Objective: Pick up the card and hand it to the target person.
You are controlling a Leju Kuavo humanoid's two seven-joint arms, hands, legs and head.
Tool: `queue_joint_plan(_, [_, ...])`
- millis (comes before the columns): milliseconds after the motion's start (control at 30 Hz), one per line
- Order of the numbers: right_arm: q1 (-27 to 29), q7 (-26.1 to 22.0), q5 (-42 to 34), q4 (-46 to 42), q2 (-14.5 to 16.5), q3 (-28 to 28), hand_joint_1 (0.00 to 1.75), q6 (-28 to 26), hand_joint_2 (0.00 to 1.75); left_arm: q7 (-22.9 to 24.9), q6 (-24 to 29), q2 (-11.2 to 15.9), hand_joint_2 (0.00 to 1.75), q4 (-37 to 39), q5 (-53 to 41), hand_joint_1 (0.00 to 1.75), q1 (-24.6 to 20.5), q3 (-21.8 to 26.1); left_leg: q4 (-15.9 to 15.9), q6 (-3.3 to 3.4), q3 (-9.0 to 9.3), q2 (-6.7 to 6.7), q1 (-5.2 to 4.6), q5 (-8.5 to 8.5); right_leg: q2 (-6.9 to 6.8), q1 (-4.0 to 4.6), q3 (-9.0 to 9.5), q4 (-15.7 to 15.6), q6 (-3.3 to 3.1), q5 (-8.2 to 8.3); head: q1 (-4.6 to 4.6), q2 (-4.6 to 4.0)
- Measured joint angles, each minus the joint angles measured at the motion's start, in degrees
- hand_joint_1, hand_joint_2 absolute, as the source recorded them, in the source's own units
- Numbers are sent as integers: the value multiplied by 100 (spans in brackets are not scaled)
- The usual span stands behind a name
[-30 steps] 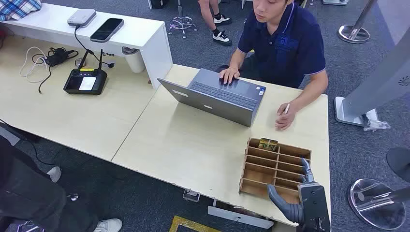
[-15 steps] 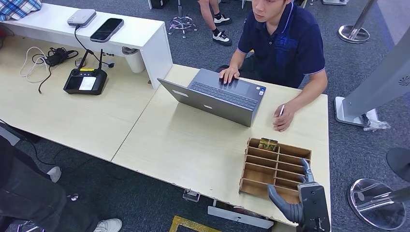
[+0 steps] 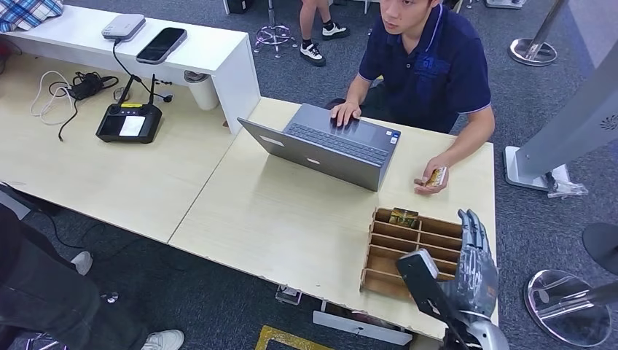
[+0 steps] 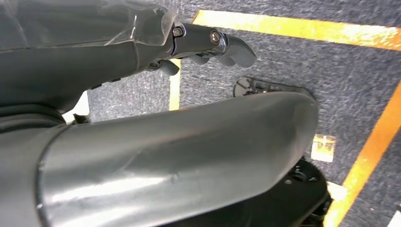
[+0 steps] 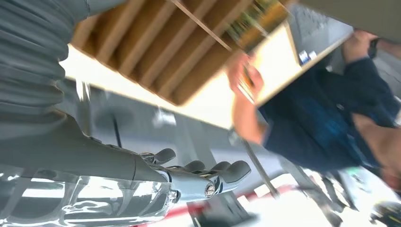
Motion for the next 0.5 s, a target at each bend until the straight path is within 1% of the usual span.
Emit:
queue_joint_plan(200, [-811, 353, 1482, 490, -179, 688, 0, -74, 175, -11, -17, 99, 0, 0, -24, 0, -38, -35, 0, 0, 0, 1, 0, 3, 2, 0, -1, 5, -3, 2, 0, 0])
queue_joint_plan(267, [-1080, 445, 1737, 695, -214, 950, 0, -68, 175, -13, -21, 126, 0, 0, -15, 0, -55, -45, 0, 0, 1, 0, 0, 3, 1, 0, -1, 4, -3, 2, 0, 0])
queue_joint_plan(367, [-1354, 504, 1849, 924, -242, 1213, 0, -58, 175, -14, -21, 152, 0, 0, -2, 0, -61, -50, 0, 0, -2, -1, 0, 3, -1, 0, -1, 4, -3, 1, 0, 0])
queue_joint_plan(400, [-1432, 509, 1874, 991, -251, 1278, 41, -46, 175, -14, -21, 159, 0, 0, 2, 0, -61, -50, 0, 0, -3, 0, 0, 3, 0, 0, -2, 4, -3, 1, 0, 0])
queue_joint_plan(500, [-1738, 546, 1966, 1271, -270, 1520, 172, 55, 175, -15, -21, 178, 0, 0, 13, 0, -72, -51, 0, 0, -3, 2, 0, 3, 2, 0, -2, 4, -3, 1, 0, 0])
